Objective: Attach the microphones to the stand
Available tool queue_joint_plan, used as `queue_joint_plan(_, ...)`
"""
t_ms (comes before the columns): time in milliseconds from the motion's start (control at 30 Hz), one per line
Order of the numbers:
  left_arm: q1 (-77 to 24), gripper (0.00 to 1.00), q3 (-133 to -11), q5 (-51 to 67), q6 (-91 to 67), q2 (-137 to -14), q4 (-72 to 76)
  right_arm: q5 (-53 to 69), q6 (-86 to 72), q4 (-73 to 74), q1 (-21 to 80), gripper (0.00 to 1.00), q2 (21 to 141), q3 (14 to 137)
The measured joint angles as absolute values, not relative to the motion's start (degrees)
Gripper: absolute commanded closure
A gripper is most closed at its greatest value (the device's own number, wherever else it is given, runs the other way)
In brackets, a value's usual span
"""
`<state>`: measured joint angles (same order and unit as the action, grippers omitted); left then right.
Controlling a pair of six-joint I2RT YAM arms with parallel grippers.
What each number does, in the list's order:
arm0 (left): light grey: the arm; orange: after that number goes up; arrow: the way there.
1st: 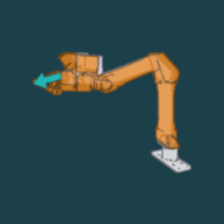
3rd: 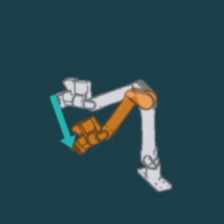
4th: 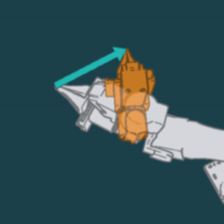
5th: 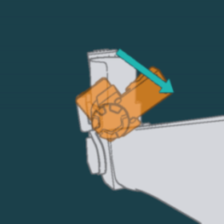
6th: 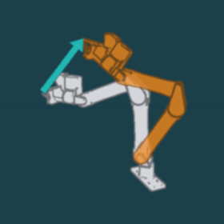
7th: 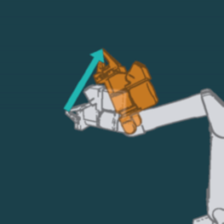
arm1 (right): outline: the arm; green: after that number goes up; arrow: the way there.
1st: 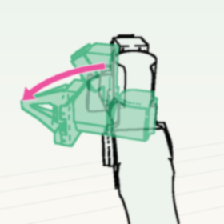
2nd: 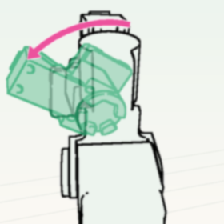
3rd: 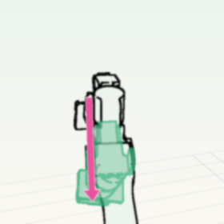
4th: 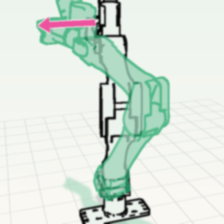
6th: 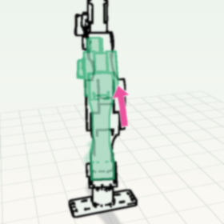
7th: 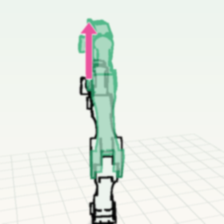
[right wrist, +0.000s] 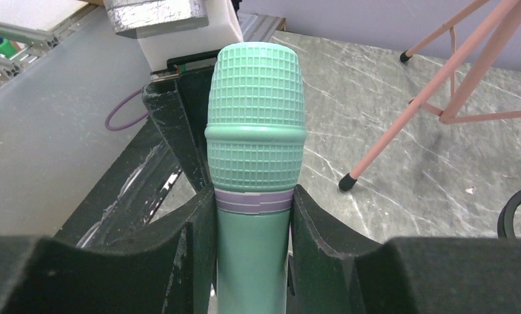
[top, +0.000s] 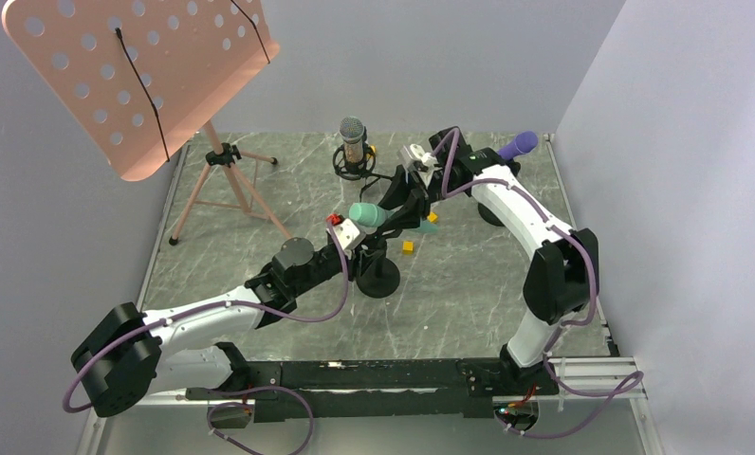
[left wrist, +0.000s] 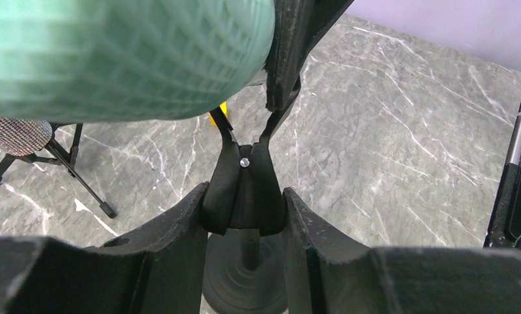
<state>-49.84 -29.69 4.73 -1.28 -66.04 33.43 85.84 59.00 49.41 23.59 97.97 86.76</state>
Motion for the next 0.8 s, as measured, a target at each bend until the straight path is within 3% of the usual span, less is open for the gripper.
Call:
queue_joint_plan(367,-49.58,0.73,-28.91,4.93,-1.76,-65.76,34.46,87.33,78.46,73.3,22.79,0.8,105.32,101.69)
queue_joint_plan(800,-49.63,0.74,-28.49,6.02,-2.17,-65.71,35.4,87.57,92.05,83.33,25.32,0.79,106.91,98.17)
